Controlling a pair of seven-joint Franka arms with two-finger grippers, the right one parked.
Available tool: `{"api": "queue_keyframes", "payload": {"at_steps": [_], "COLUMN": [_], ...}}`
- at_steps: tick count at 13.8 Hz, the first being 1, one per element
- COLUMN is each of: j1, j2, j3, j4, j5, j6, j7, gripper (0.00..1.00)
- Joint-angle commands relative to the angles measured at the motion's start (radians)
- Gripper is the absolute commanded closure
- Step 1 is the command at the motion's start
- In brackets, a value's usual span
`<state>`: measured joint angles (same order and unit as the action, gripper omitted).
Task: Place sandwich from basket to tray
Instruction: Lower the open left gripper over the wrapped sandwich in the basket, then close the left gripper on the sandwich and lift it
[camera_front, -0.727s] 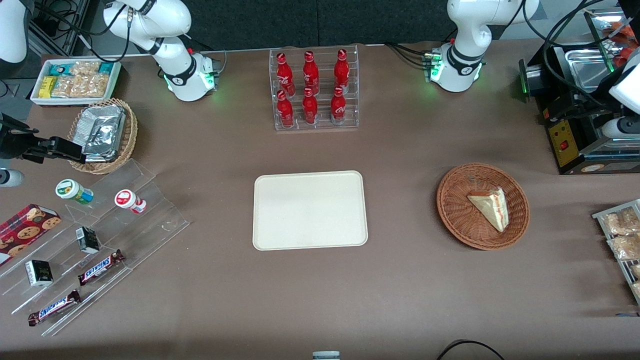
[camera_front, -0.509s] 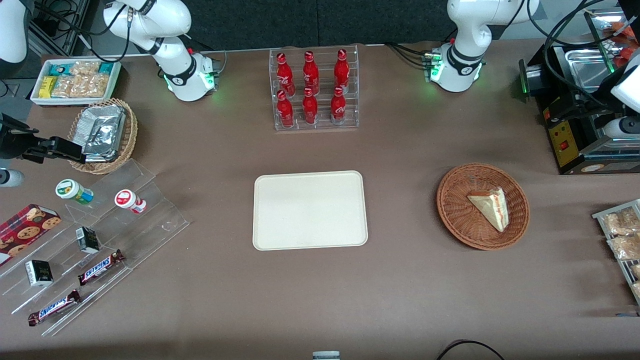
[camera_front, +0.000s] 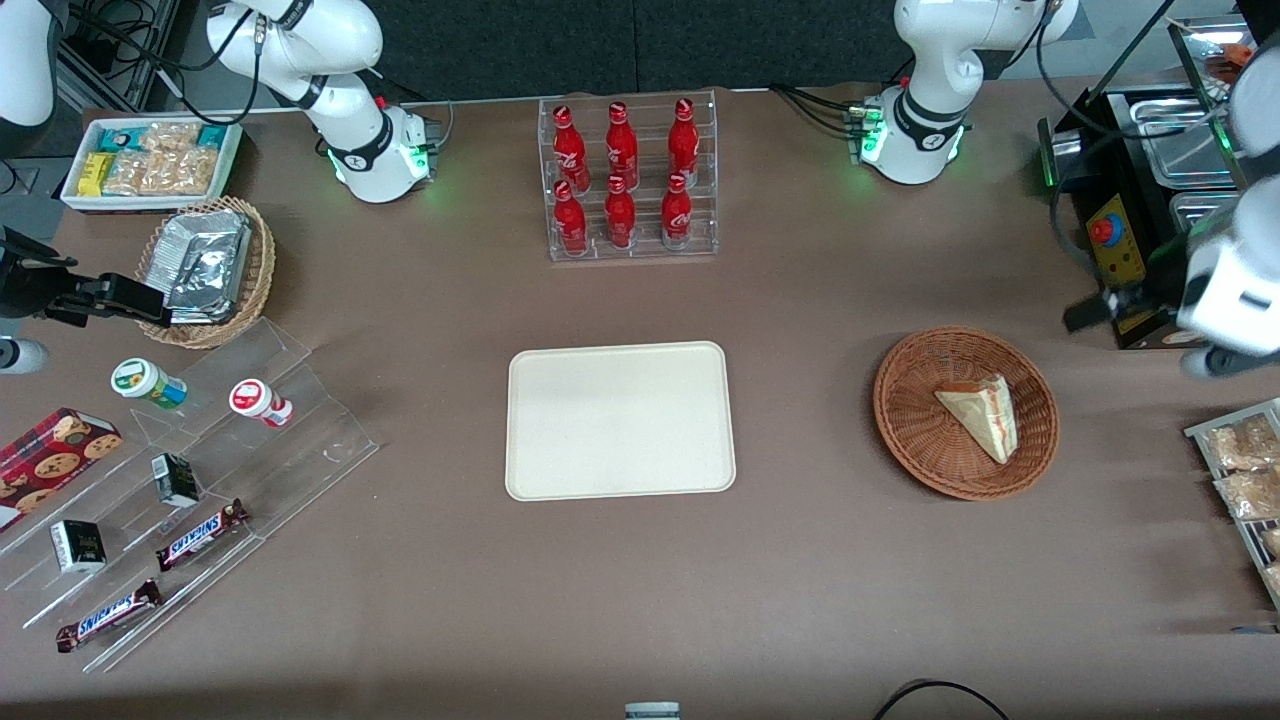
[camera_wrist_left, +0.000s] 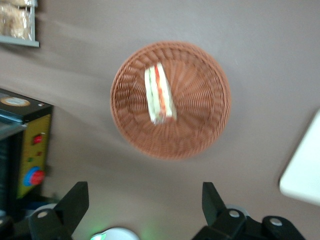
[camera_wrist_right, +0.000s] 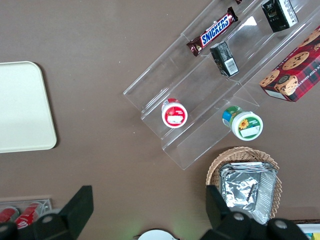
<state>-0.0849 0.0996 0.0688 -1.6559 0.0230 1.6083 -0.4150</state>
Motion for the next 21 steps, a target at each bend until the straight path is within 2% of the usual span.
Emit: {"api": "queue_keyframes", "payload": {"at_steps": [1, 5, 9, 19, 20, 21], "j1": [-0.004, -0.003, -0.001, -0.001, -0.001, -0.001], "j2": [-0.029, -0.024, -0.006, 0.120, 0.127, 0.134], "j3": [0.005, 0.005, 0.006, 0.008, 0.008, 0.008], "j4": [-0.184, -0.385, -0.550, -0.610, -0.616, -0.625], "j5": [0.017, 0.069, 0.074, 0.074, 0.074, 0.074], "j6": [0.200, 0.473, 0.726, 0.921, 0.935, 0.949], "j7": [-0.172, -0.266, -0.332, -0.352, -0.353, -0.355], "gripper": [0.00, 0.00, 0.00, 0.00, 0.01, 0.11]}}
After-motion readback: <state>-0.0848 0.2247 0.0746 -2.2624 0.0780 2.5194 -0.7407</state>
